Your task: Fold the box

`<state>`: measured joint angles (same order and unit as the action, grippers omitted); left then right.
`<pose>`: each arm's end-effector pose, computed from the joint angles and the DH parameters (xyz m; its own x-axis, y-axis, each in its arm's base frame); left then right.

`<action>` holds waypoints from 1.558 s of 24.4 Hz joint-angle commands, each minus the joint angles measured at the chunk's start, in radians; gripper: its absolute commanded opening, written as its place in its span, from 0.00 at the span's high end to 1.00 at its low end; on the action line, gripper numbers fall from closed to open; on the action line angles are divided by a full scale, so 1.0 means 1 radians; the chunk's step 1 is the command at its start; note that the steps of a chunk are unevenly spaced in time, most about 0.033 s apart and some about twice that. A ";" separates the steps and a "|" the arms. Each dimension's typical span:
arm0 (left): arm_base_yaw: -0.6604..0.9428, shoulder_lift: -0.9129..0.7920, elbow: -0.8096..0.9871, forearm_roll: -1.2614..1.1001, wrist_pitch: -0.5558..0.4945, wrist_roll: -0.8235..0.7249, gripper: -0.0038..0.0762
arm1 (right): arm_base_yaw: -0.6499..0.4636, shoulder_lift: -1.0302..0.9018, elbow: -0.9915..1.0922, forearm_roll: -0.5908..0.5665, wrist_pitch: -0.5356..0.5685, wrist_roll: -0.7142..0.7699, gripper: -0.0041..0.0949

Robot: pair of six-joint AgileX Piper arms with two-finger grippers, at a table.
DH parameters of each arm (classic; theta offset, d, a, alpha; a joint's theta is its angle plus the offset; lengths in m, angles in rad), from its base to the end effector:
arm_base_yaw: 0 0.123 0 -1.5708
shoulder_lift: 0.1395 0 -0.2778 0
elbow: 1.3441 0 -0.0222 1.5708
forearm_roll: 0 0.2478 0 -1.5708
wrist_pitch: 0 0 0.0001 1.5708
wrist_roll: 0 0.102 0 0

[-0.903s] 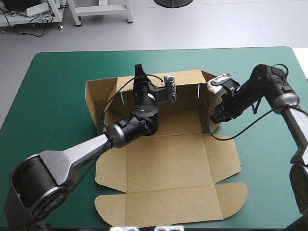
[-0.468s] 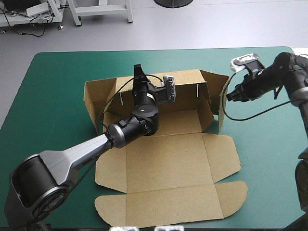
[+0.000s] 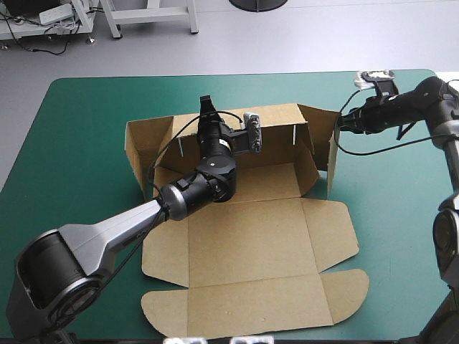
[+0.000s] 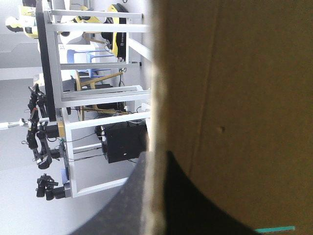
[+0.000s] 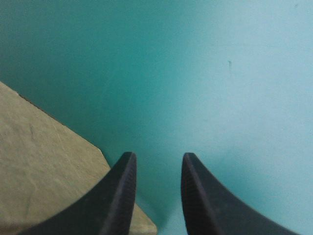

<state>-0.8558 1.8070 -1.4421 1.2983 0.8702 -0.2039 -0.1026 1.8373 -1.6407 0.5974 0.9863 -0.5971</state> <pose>0.3214 -0.2556 0.2966 -0.1196 0.9821 -0.1457 0.3596 0.1797 0.9157 0.4094 0.0060 0.2971 -0.7786 -0.1291 -0.6141 -0.3531 0.8991 0.2586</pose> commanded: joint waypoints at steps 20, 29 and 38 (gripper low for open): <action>0.005 -0.044 -0.020 0.048 0.048 -0.014 0.96 | 0.017 -0.093 -0.016 0.048 0.263 -0.068 0.68; 0.005 -0.044 -0.020 0.048 0.045 -0.014 0.96 | 0.046 -0.105 -0.016 0.038 0.263 -0.057 0.68; 0.005 -0.044 -0.020 0.052 0.047 -0.014 0.96 | 0.152 -0.106 -0.016 -0.073 0.264 -0.033 0.68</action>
<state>-0.8536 1.8080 -1.4412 1.3091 0.8914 -0.2039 0.0387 1.7843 -1.6347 0.5011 1.2300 -0.6217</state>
